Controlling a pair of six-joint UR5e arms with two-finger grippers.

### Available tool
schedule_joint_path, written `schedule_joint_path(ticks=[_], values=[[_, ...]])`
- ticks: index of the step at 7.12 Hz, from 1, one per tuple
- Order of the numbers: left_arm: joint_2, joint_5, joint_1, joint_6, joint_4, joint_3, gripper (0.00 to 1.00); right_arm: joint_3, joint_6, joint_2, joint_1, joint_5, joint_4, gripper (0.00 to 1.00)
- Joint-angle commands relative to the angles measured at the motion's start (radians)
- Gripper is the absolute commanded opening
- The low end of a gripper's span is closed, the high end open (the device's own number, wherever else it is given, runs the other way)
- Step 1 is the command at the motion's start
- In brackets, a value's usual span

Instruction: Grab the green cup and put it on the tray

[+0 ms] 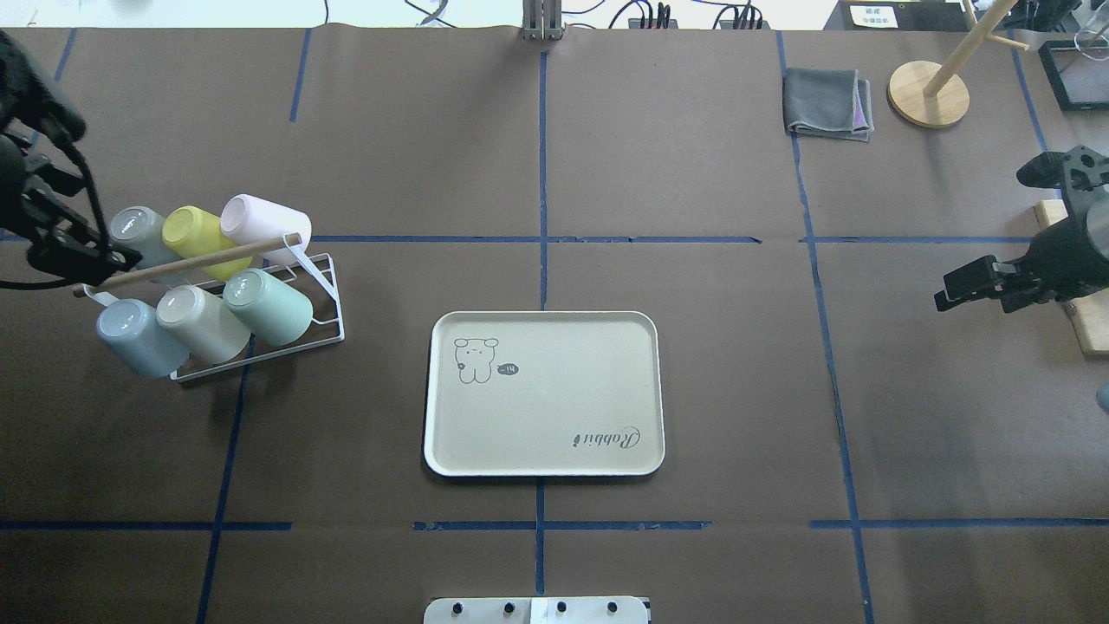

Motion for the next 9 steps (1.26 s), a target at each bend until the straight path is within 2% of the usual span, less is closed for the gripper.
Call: schedule_joint_path(ticks=[1, 2, 3, 4, 5, 6, 7, 8, 9], values=[[-0.2, 0.288, 0.237, 0.002, 0.276, 0.005, 1.0, -0.014, -0.047, -0.014, 0.021, 0.0, -0.001, 0.94], [-0.269, 0.42, 0.325, -0.001, 0.384, 0.008, 1.0, -0.014, -0.056, -0.026, 0.024, 0.0, 0.002, 0.94], [-0.268, 0.586, 0.44, 0.007, 0.4, 0.012, 1.0, -0.014, -0.056, -0.034, 0.024, 0.0, 0.003, 0.94], [-0.268, 0.693, 0.509, 0.116, 0.414, 0.032, 1.0, -0.014, -0.056, -0.045, 0.026, 0.0, 0.01, 0.94], [-0.273, 0.744, 0.52, 0.204, 0.434, 0.055, 1.0, -0.014, -0.058, -0.048, 0.029, 0.0, 0.01, 0.94], [-0.305, 0.786, 0.524, 0.217, 0.43, 0.133, 1.0, -0.012, -0.058, -0.055, 0.03, 0.0, 0.013, 0.94], [-0.36, 0.792, 0.527, 0.237, 0.431, 0.232, 1.0, -0.012, -0.058, -0.055, 0.03, 0.0, 0.013, 0.94], [-0.357, 0.804, 0.53, 0.269, 0.436, 0.274, 1.0, -0.012, -0.058, -0.055, 0.032, 0.0, 0.013, 0.94], [-0.347, 0.935, 0.565, 0.365, 0.472, 0.288, 1.0, -0.012, -0.058, -0.055, 0.035, 0.0, 0.011, 0.94]])
